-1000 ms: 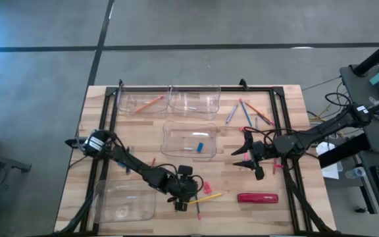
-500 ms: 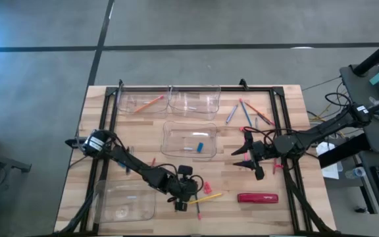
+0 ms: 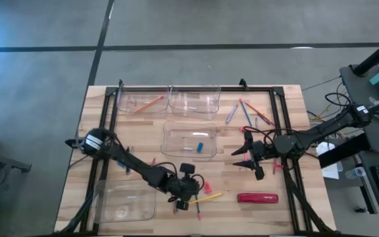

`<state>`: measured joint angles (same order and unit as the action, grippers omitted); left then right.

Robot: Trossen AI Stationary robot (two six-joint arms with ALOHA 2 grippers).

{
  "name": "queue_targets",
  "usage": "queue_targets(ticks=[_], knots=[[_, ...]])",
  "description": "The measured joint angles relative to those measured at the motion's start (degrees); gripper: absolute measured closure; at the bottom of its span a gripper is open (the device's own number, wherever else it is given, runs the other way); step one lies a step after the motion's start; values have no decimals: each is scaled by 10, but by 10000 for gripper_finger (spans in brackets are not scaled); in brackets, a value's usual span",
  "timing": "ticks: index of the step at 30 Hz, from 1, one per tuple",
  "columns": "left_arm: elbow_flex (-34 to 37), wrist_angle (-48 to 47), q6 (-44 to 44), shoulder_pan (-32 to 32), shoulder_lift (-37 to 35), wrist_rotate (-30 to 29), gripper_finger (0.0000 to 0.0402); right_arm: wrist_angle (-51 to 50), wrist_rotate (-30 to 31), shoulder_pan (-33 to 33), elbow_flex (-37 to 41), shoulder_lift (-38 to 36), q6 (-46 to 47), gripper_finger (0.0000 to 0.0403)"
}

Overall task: Sort crayons/erasers/pens/pencils in bins
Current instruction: Put the bottom black pen into the bottom transparent bin

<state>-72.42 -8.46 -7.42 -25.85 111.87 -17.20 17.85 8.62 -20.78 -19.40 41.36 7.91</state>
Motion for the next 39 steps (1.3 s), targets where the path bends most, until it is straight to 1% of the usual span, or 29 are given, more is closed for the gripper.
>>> queue_targets(ticks=[2,5,8,11,14,16,19,23,25,29,33,39], knots=[[-5,-6,6,0,-16,-1,382,0,0,0,0,0,0,229],[-12,-47,5,0,-59,-15,382,-1,0,0,0,0,0,229],[-19,-80,3,-9,-111,-41,382,-2,0,0,0,0,0,229],[-23,-84,-1,-22,-168,-43,382,-5,0,0,1,0,1,229],[-31,-115,-33,-37,-226,-49,382,-9,0,0,1,0,4,229],[-34,-168,-71,-50,-259,-73,382,-9,0,0,1,0,7,229],[-44,-255,-154,-70,-284,-100,382,-10,0,0,1,0,9,229],[-52,-348,-249,-100,-290,-98,382,-11,0,0,1,0,13,229],[-50,-382,-298,-114,-287,-76,382,-10,0,0,1,0,13,229],[-46,-418,-381,-142,-269,-26,382,-10,0,0,1,0,17,229],[-32,-424,-423,-174,-247,13,382,-9,0,0,1,0,17,229],[-18,-467,-478,-194,-225,17,379,-9,0,0,1,0,22,229]])
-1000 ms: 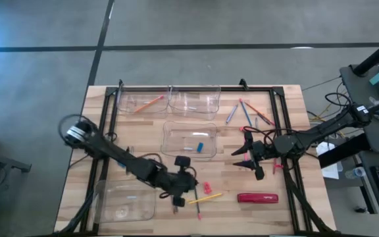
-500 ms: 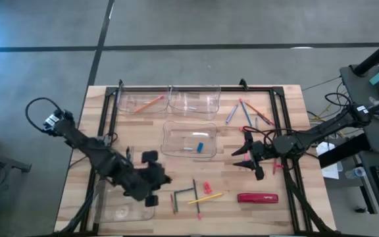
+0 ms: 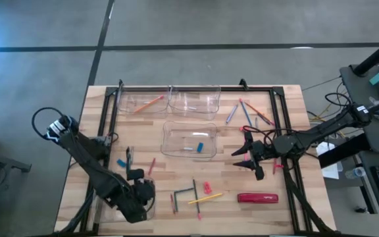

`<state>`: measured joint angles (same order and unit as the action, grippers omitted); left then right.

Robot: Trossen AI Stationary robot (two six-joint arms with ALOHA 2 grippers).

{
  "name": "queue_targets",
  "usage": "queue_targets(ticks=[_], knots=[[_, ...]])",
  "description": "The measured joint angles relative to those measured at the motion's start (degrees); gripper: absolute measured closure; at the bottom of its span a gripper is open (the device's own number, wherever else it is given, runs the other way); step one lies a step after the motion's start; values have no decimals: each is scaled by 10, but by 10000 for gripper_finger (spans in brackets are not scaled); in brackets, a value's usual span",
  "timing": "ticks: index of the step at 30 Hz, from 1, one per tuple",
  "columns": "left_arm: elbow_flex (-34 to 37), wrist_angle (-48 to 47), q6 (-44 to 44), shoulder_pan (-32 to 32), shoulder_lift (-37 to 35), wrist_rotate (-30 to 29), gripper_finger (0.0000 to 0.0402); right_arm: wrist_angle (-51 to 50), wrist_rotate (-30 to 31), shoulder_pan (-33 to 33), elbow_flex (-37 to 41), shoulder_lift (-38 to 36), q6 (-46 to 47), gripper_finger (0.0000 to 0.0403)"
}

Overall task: Sort crayons/erasers/pens/pencils in bins
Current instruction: Put the bottom black pen into the bottom transparent bin, then put the top left red crayon into the top right transparent bin

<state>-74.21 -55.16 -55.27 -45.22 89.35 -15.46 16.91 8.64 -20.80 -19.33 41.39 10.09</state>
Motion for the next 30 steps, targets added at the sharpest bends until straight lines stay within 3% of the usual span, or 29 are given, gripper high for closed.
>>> queue_targets(ticks=[12,18,23,30], knots=[[22,5,-12,3,1,-2,297,0,1,0,0,0,-5,229],[13,1,-6,23,-16,-44,277,0,5,0,0,0,-6,229],[13,-29,16,66,-49,-111,277,1,5,0,0,0,-6,229],[41,-74,23,169,-59,-119,277,1,5,0,0,0,-6,229]])
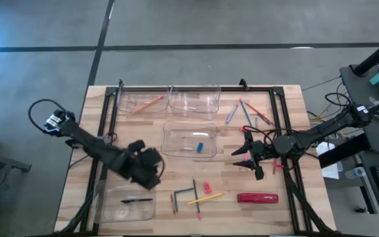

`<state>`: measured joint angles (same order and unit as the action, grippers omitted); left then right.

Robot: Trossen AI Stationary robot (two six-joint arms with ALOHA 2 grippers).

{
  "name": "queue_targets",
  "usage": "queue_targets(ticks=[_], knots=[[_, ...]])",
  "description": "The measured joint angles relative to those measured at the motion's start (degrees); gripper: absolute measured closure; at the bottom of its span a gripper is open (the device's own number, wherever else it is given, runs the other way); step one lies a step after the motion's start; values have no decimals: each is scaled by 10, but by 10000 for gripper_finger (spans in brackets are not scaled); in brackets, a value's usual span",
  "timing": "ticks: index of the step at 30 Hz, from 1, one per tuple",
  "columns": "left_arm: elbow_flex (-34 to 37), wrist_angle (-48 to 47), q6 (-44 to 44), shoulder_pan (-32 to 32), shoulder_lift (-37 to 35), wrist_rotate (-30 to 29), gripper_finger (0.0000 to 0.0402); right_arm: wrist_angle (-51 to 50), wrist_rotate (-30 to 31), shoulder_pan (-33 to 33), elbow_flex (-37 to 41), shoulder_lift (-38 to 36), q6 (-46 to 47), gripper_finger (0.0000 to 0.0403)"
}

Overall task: Sort crayons/erasers/pens/pencils in bins
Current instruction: Put the top left red crayon into the top right transparent bin

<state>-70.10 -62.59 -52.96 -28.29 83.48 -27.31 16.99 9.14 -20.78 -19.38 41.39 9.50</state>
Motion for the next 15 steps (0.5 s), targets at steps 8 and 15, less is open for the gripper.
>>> queue_targets(ticks=[8,15], knots=[[75,43,38,72,2,62,277,-5,-1,0,0,0,1,229],[162,161,49,74,-26,91,277,-5,-1,0,0,0,0,229]])
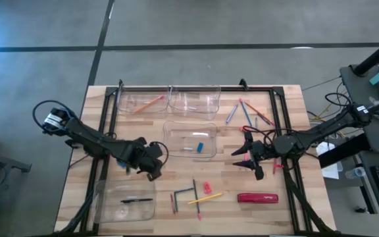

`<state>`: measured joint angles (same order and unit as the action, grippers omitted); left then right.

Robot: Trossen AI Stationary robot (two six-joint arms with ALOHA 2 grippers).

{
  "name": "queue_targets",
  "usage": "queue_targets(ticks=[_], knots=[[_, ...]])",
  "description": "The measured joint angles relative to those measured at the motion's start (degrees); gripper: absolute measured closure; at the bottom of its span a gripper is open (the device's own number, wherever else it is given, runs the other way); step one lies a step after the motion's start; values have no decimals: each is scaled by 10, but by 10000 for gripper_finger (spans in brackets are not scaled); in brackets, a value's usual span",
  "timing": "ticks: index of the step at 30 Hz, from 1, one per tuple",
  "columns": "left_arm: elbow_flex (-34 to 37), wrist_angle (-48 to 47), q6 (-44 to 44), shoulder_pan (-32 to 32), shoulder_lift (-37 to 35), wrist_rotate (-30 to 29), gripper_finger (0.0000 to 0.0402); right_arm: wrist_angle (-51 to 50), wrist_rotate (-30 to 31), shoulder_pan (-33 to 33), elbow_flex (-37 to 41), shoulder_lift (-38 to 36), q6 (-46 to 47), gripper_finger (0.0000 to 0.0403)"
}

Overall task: Sort crayons/erasers/pens/pencils in bins
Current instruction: Put the top left red crayon into the top right transparent bin

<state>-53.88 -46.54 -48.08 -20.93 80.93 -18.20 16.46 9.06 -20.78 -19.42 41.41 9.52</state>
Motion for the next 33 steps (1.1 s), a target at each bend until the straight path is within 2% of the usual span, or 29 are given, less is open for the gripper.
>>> queue_targets(ticks=[4,16,33], knots=[[45,65,4,12,-5,32,277,1,0,0,0,0,0,229],[96,90,-11,56,1,53,277,1,0,0,0,0,0,229],[150,147,-16,73,8,75,277,2,0,0,0,0,0,229]])
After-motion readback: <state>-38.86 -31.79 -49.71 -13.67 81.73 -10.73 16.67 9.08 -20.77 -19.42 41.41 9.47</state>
